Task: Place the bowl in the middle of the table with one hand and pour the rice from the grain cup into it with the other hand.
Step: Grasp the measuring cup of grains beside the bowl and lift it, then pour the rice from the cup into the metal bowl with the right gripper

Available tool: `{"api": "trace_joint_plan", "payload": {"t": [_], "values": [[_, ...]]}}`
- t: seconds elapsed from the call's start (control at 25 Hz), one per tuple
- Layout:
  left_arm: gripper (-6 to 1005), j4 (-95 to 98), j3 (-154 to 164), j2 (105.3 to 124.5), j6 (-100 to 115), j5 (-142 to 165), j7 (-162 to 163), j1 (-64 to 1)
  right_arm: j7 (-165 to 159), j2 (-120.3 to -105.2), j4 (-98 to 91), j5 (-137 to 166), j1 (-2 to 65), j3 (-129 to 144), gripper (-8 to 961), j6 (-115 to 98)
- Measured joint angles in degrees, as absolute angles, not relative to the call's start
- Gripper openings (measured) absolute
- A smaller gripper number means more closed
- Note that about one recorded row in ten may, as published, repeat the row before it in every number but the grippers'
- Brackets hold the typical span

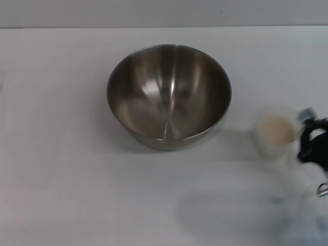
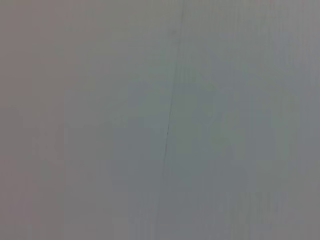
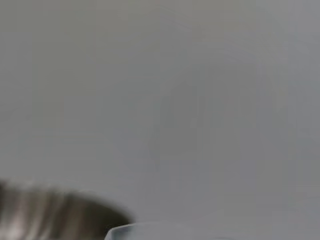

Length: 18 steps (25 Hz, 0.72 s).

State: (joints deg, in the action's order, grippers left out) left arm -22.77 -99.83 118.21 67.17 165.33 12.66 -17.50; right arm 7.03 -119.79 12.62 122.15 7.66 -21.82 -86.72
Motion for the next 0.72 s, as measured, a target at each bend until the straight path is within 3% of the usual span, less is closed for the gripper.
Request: {"api": "trace_joint_plan", "payload": {"t": [0.28, 0.72], "values": [[845, -22.74, -99.6, 118.24, 67.14, 165.34, 12.64, -17.59, 8.47, -119.8, 12.82, 122.11, 9.99, -32.37, 11, -95.41], [845, -22.68, -99.33, 118.38, 67.5, 165.37, 15.04, -17.75, 31.6, -119.26, 7.71, 122.8, 26.27, -35.25, 11, -95.5]]}}
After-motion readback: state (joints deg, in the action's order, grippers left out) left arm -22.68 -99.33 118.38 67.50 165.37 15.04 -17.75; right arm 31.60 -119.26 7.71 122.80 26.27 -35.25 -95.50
